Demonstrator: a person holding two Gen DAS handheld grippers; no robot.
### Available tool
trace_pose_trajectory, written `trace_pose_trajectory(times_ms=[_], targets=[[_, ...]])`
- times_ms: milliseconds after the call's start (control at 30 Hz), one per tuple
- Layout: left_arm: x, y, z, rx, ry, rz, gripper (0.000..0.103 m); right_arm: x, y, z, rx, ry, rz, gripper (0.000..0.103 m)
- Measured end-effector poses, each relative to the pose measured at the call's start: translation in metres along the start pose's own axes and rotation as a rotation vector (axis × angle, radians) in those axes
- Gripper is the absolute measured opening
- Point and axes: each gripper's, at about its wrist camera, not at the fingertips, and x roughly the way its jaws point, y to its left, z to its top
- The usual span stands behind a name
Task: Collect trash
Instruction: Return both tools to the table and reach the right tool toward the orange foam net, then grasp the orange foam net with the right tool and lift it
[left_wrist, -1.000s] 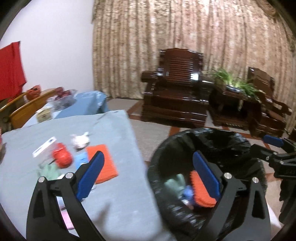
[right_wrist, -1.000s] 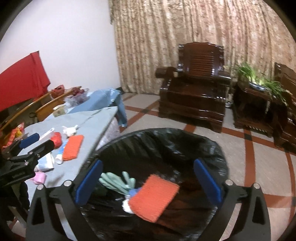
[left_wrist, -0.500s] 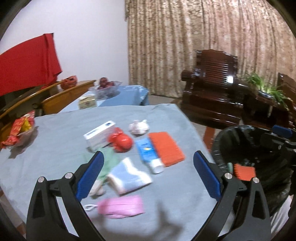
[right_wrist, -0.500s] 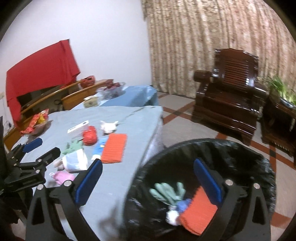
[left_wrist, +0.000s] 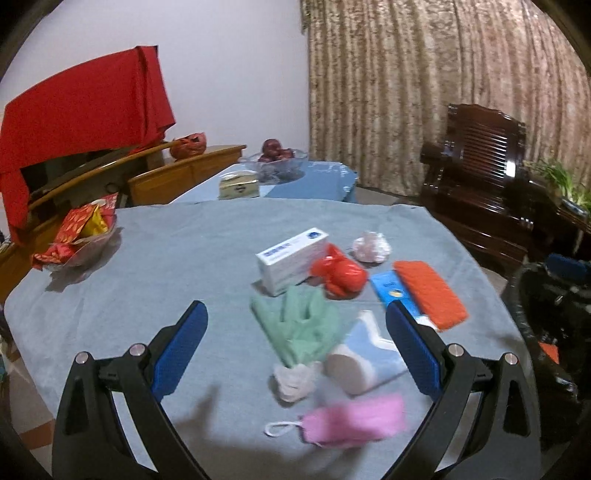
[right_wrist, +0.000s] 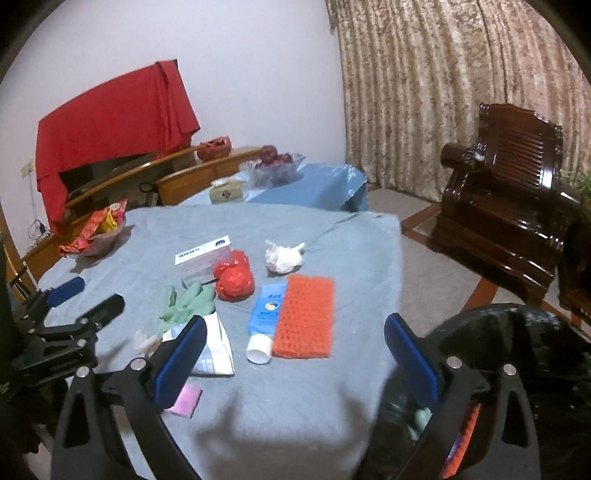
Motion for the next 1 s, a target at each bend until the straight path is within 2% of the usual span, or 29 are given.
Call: trace_pose_trajectory(times_ms=[200, 433, 933, 1000], targets=[[0.022, 0.014, -0.003, -0.021, 0.025, 0.022, 0.094, 0.046, 0.010, -0.006, 0.005, 0.062, -0.030, 0.084], [0.043, 0.015, -0.011, -0.020, 0.055, 0.017, 0.094, 0.087, 0.000, -0.018, 0.016, 0.139, -0.079, 0.078], [0.065, 0.006, -0.012, -0.029, 0.088, -0.006, 0.094, 0.130, -0.015, -0.028, 0.067, 0.259, -0.097, 0.064], [0.067, 0.004, -0.011, -0.028, 0.090, -0.011, 0.094, 0.131, -0.016, -0.029, 0.069, 0.268, -0.091, 0.055]])
